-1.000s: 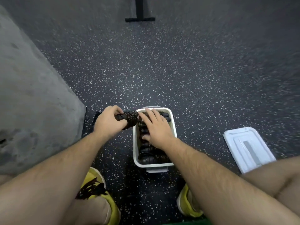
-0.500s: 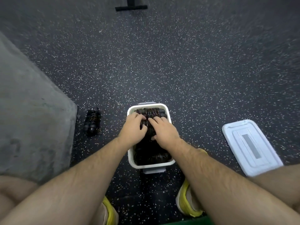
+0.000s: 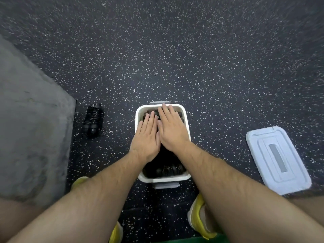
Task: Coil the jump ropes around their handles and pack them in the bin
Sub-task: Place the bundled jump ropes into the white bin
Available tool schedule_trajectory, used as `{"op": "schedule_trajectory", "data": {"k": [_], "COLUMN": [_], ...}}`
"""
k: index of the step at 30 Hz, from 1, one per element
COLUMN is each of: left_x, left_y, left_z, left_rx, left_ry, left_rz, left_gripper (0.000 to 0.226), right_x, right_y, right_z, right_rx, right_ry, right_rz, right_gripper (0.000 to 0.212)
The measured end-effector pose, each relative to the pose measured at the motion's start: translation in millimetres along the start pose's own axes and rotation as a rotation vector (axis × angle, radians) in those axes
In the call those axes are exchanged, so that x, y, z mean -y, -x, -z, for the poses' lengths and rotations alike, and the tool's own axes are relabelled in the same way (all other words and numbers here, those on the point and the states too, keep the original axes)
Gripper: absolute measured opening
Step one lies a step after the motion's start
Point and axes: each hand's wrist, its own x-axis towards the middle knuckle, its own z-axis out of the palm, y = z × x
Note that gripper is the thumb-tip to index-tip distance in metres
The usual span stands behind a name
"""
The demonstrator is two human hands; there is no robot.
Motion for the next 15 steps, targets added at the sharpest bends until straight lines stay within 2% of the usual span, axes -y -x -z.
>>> {"op": "schedule_trajectory", "data": {"k": [6, 15], "left_x": [-0.6, -7.4], "left_y": [-1.8, -13.8], "left_z": [-7.5, 1.6], "left_rx": [0.025, 0.171], "left_ry": [-0.120, -0.120], "left_rz": [0.006, 0.035], "left_gripper": [0.062, 0.061], "right_x": [-9.2, -22.4], "right_y": [-3.0, -13.4], "right_z": [-36.1, -49.5], "right_rx": [0.034, 0.196], "right_ry": [0.141, 0.125], "right_rz": [0.010, -0.012], "right_gripper": [0.058, 0.060]}}
